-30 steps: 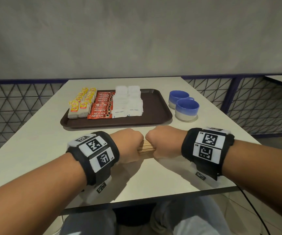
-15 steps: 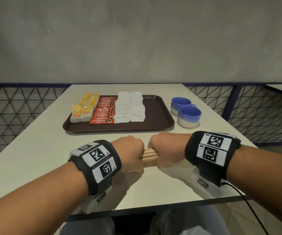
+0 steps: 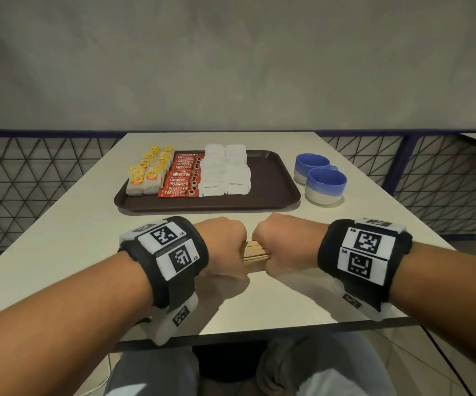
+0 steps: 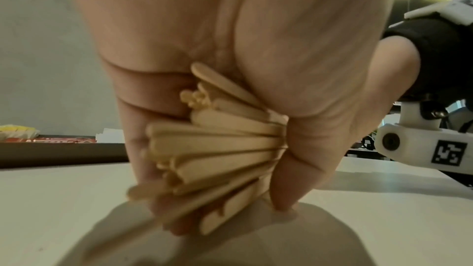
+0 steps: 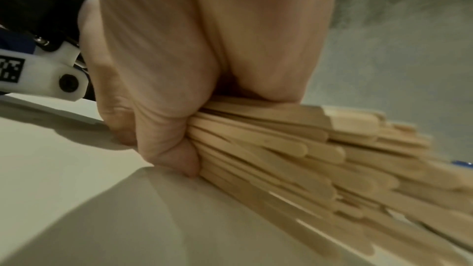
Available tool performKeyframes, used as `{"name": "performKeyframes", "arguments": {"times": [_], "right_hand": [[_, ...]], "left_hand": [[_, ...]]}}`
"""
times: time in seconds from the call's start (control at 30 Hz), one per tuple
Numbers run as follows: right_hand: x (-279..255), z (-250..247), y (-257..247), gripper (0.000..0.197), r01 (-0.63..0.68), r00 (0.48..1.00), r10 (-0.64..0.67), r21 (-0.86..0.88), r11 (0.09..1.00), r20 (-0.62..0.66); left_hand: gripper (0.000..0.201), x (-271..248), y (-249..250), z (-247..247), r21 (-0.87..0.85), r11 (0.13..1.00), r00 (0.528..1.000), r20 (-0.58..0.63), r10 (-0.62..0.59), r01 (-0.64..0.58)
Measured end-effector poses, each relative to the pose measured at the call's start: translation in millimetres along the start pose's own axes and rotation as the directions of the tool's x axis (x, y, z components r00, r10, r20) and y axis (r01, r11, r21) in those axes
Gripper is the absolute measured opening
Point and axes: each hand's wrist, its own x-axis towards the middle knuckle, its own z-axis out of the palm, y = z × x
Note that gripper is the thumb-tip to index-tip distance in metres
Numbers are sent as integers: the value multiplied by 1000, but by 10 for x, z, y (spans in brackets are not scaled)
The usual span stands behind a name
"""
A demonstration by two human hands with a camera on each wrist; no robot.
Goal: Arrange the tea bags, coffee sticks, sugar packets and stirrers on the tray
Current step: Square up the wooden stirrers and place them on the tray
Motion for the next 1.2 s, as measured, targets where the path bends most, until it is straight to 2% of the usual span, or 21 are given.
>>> {"name": "performKeyframes", "arguments": {"times": [0.17, 0.33, 0.43, 0.53, 0.6, 0.7, 0.77, 0.83, 0.87, 0.93, 1.03, 1.07, 1.13, 1.2], "right_hand": [[-13, -25, -48, 19, 18, 998, -18, -6, 1000, 66], [-15, -155, -5, 15, 48, 998, -52, 103, 994, 43], [-10, -204, 41, 9, 81, 997, -80, 268, 960, -14], [14, -294, 53, 10, 97, 993, -47, 507, 857, -111], [27, -361, 25, 20, 125, 984, -4, 673, 729, -178], [53, -418, -117, 20, 185, 967, 40, 798, 574, -253], [80, -421, -268, 15, 212, 959, 58, 837, 504, -278], [95, -411, -410, 12, 222, 952, 87, 860, 459, -292], [98, -391, -453, 12, 223, 948, 105, 864, 451, -300], [95, -327, -484, 12, 224, 941, 138, 876, 428, -308], [66, -166, -464, 8, 179, 951, 164, 899, 400, -263], [57, -118, -462, 13, 169, 955, 163, 904, 393, -249], [54, -92, -472, 22, 149, 958, 171, 909, 390, -231], [73, -142, -450, 23, 150, 950, 196, 904, 400, -244]], "left_hand": [[24, 17, -33, 1, -21, 999, 995, 93, -37, 39], [14, -46, -65, -204, -105, 994, 998, 60, 4, 3], [16, -149, -157, -492, -175, 982, 997, -20, 69, -71], [23, -287, -203, -773, -326, 939, 982, -182, 52, -110], [31, -349, -177, -967, -415, 899, 939, -343, -13, -139], [56, -323, -131, -1186, -321, 935, 791, -607, -83, -148], [60, -314, -38, -1262, -385, 894, 706, -698, -119, -229], [53, -301, 78, -1298, -452, 826, 672, -730, -125, -337], [49, -299, 137, -1301, -461, 808, 675, -729, -108, -368], [46, -299, 212, -1258, -446, 807, 716, -696, -43, -386], [48, -322, 265, -1103, -341, 876, 791, -608, 73, -342], [49, -323, 278, -1051, -271, 909, 807, -581, 107, -316], [48, -321, 308, -1003, -144, 953, 829, -539, 149, -265], [50, -363, 317, -1075, -161, 955, 836, -533, 129, -250]]}}
